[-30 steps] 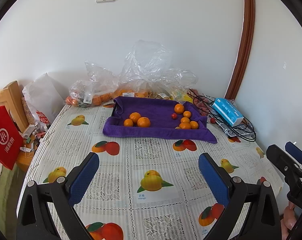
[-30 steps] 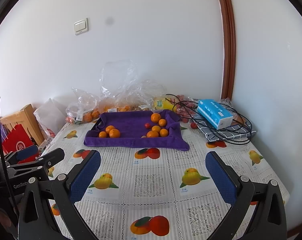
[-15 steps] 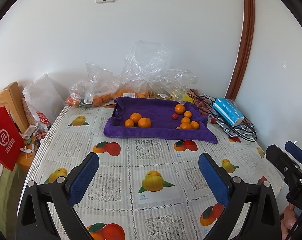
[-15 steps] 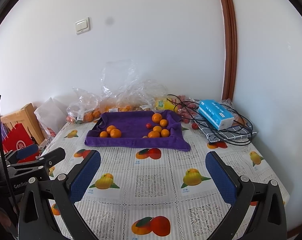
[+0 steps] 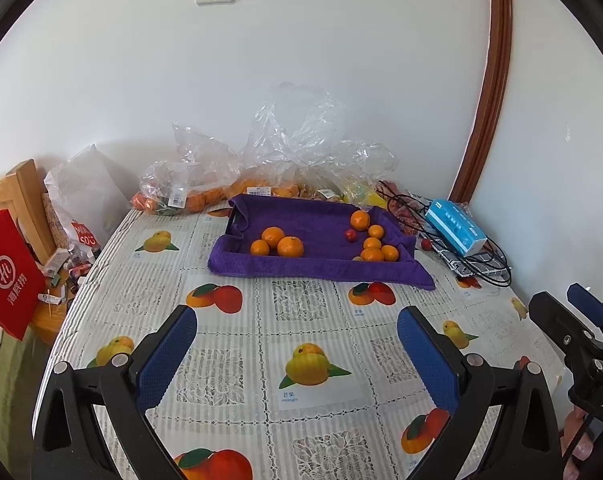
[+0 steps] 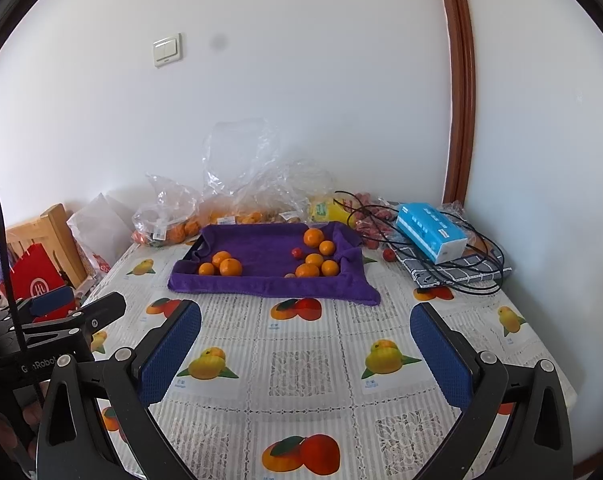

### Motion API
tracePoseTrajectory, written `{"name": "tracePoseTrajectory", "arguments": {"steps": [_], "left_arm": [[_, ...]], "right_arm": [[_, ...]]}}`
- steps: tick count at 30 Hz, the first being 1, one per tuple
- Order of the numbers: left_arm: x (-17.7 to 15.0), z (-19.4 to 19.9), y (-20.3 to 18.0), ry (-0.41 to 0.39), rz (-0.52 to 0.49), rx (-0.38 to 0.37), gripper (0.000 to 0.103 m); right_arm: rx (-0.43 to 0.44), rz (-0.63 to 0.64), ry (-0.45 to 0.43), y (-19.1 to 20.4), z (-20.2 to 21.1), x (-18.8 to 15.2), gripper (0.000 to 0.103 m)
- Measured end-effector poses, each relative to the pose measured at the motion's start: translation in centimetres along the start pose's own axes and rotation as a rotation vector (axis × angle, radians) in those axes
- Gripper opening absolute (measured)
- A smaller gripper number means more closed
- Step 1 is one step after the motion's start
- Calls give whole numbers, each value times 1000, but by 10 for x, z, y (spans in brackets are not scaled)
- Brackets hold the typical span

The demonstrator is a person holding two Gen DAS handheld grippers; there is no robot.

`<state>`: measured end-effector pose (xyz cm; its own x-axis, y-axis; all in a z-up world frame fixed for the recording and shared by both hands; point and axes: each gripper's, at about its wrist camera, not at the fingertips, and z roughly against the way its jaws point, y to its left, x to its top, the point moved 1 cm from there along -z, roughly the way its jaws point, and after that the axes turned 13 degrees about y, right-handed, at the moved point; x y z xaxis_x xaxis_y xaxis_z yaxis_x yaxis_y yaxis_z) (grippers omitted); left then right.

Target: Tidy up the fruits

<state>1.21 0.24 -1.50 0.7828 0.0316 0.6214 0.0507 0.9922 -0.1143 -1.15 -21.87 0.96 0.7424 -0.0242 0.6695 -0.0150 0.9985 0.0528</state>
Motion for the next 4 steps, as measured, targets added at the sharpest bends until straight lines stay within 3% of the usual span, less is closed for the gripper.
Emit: {"name": "tracePoseTrajectory", "arguments": {"steps": [4], "left_arm": [[2, -8, 6, -35, 11, 7, 101]], "right_arm": [[-4, 16, 23, 3, -19, 1, 103]]}}
